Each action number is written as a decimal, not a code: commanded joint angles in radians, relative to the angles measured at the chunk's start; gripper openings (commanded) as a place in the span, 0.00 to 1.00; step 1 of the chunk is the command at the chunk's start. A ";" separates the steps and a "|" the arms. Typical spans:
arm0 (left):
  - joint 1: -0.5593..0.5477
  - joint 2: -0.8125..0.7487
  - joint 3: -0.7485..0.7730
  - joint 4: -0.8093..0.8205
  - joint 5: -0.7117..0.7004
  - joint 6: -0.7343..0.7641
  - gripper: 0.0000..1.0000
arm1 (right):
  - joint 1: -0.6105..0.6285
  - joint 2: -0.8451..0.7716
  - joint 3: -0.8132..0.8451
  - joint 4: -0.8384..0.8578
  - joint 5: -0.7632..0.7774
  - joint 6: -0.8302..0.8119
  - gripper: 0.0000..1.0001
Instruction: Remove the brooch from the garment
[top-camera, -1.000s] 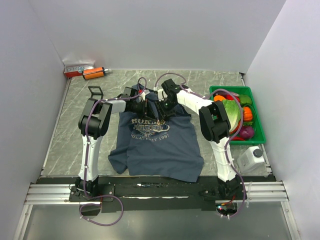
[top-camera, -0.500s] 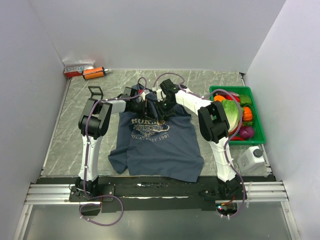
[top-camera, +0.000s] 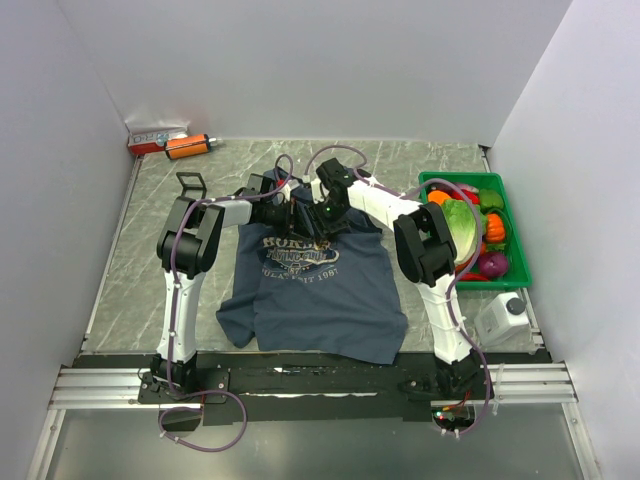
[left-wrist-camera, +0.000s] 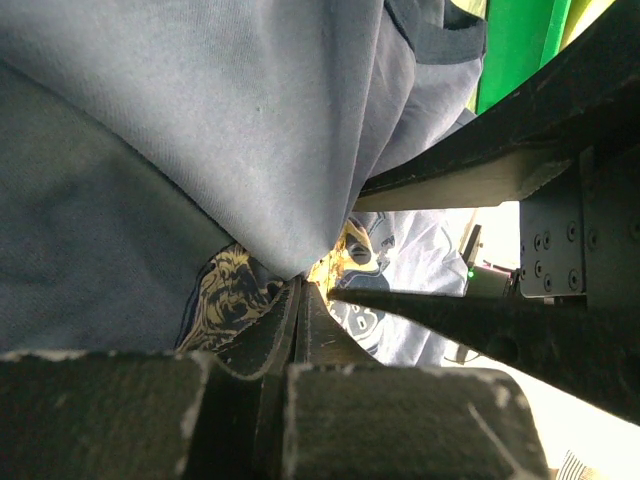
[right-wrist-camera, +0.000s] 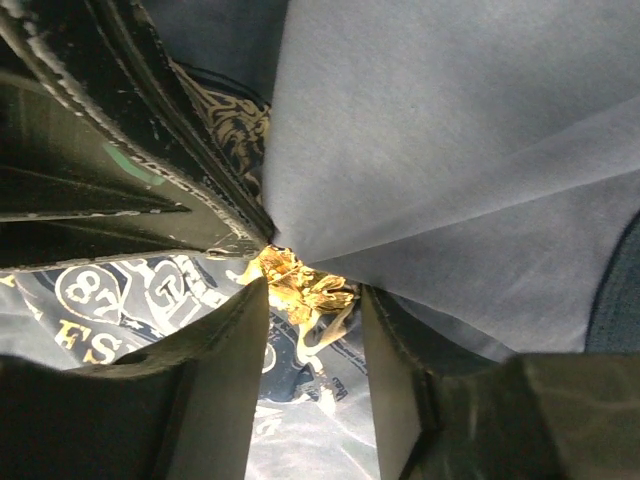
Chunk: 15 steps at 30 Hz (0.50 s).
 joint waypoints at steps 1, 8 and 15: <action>-0.006 -0.036 0.014 0.002 0.026 0.011 0.01 | 0.018 0.054 0.015 0.005 -0.058 0.013 0.52; -0.006 -0.039 0.009 0.007 0.028 0.007 0.01 | 0.019 0.060 0.012 0.005 -0.060 0.013 0.50; -0.006 -0.036 0.009 0.011 0.034 -0.002 0.01 | 0.030 0.074 0.013 -0.004 0.014 0.005 0.45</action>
